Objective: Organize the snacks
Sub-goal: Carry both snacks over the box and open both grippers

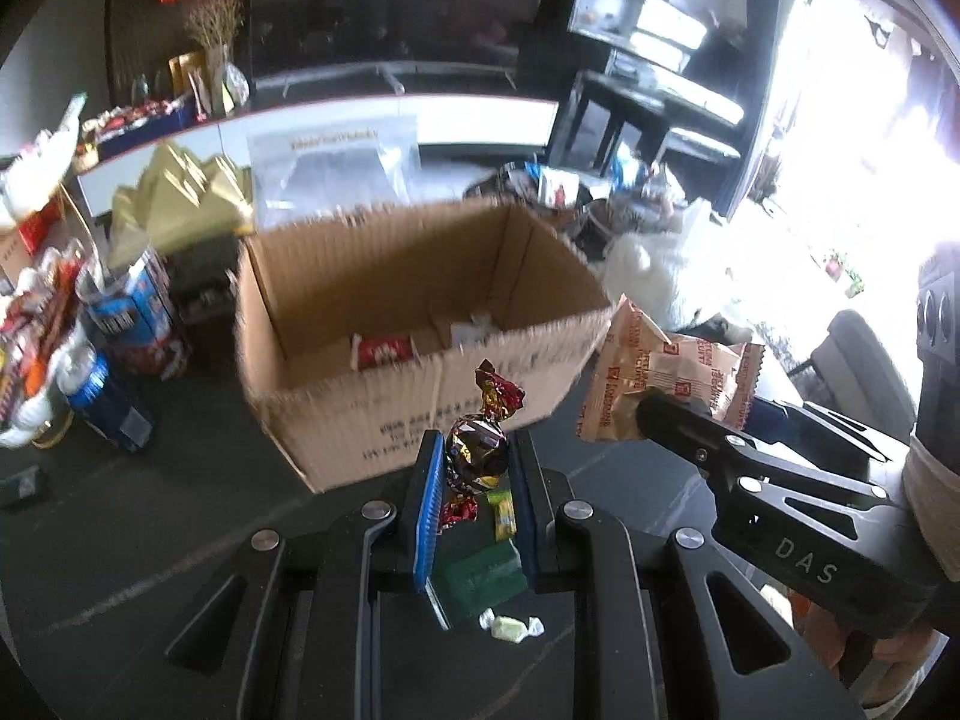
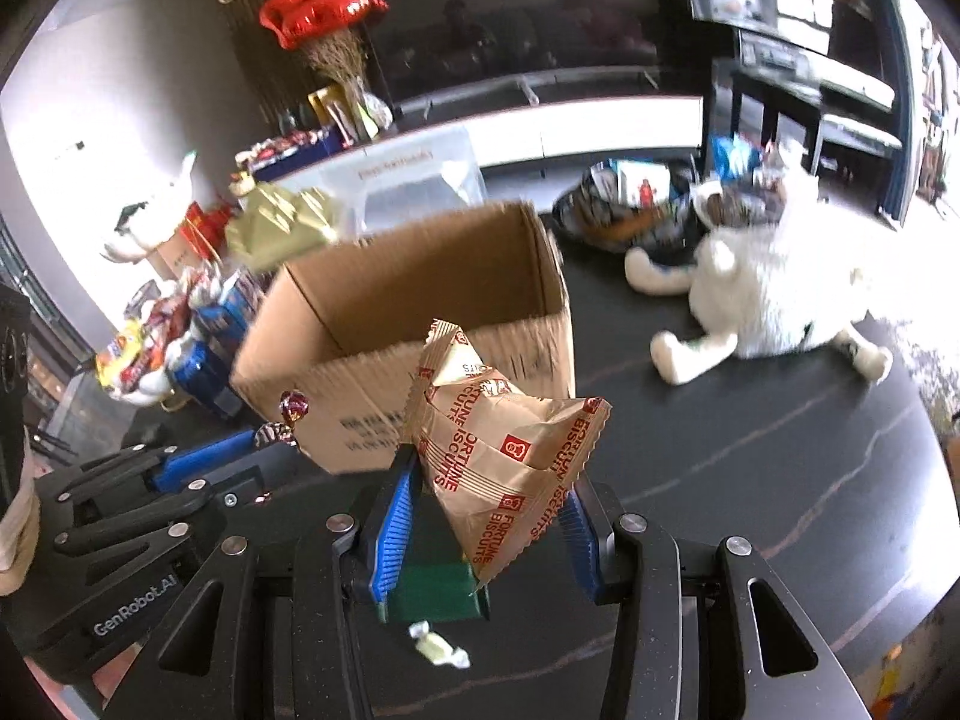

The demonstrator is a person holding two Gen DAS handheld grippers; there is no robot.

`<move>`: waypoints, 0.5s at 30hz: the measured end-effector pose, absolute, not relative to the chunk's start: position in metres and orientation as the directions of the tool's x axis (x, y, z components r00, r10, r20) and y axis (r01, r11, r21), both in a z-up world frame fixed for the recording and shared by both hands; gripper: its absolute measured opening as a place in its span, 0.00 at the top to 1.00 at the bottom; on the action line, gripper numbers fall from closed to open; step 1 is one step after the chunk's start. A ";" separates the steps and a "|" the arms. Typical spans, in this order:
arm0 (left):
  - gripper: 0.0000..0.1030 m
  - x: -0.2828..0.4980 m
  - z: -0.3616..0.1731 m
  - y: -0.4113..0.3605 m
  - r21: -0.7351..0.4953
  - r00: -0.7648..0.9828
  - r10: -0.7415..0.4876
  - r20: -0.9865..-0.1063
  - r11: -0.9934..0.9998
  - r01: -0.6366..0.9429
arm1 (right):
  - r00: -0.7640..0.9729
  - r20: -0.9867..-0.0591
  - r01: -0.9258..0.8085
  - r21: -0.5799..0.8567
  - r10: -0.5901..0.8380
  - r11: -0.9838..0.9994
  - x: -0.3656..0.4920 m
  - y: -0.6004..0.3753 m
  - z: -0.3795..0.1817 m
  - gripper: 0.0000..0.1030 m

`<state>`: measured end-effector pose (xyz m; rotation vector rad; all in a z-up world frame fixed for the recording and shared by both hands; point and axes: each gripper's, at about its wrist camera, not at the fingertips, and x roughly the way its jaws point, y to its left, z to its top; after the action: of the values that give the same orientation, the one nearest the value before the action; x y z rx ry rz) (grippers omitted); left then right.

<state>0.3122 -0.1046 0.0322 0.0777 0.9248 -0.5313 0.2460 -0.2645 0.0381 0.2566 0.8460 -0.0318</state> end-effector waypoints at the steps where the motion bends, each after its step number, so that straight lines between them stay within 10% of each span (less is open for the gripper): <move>1: 0.78 0.312 0.037 -0.104 -0.157 0.492 -0.403 -0.771 0.870 0.467 | 0.673 -0.736 0.124 0.213 0.075 0.969 0.247 -0.264 0.043 0.56; 15: 0.78 0.348 0.069 -0.102 -0.137 0.557 -0.392 -0.733 0.886 0.443 | 0.722 -0.684 0.056 0.207 0.103 0.977 0.289 -0.254 0.079 0.56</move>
<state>0.3484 -0.1022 0.0685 0.0652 0.8477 -0.4929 0.2885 -0.2542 0.0791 0.2197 0.7658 0.0264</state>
